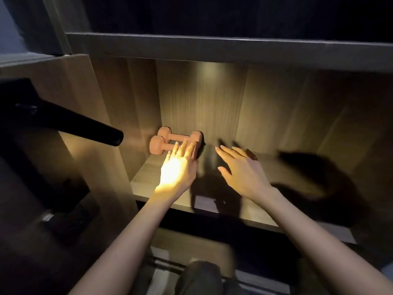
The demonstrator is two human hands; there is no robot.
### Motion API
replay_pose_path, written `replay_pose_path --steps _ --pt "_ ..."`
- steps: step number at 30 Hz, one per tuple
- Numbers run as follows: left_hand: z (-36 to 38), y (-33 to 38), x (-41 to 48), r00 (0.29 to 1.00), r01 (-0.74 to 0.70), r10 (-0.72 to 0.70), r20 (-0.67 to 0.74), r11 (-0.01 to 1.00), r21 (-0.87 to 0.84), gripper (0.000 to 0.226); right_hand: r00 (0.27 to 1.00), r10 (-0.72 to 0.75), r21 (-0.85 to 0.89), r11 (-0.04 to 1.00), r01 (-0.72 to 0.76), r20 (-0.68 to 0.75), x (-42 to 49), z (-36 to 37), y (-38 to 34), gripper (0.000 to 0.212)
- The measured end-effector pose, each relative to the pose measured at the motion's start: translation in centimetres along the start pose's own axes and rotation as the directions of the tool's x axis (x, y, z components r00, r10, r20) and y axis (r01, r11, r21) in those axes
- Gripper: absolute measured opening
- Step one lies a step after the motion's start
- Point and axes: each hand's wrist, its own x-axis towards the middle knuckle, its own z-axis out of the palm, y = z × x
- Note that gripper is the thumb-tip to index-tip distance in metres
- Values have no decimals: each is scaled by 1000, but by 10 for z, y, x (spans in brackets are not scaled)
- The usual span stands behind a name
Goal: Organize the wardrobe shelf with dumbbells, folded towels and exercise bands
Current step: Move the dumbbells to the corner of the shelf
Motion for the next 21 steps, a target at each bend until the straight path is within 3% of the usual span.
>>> replay_pose_path --steps 3,11,21 --pt "-11 27 -28 996 -92 92 -24 996 -14 58 999 -20 -57 998 18 -47 -34 -23 4 56" --pt "-25 85 -88 959 -251 257 -122 966 63 56 980 84 -75 992 -99 -181 -122 -67 14 59" --pt "7 145 -100 905 -426 426 -18 904 -32 57 950 250 -20 966 -258 -189 -189 -62 57 57"
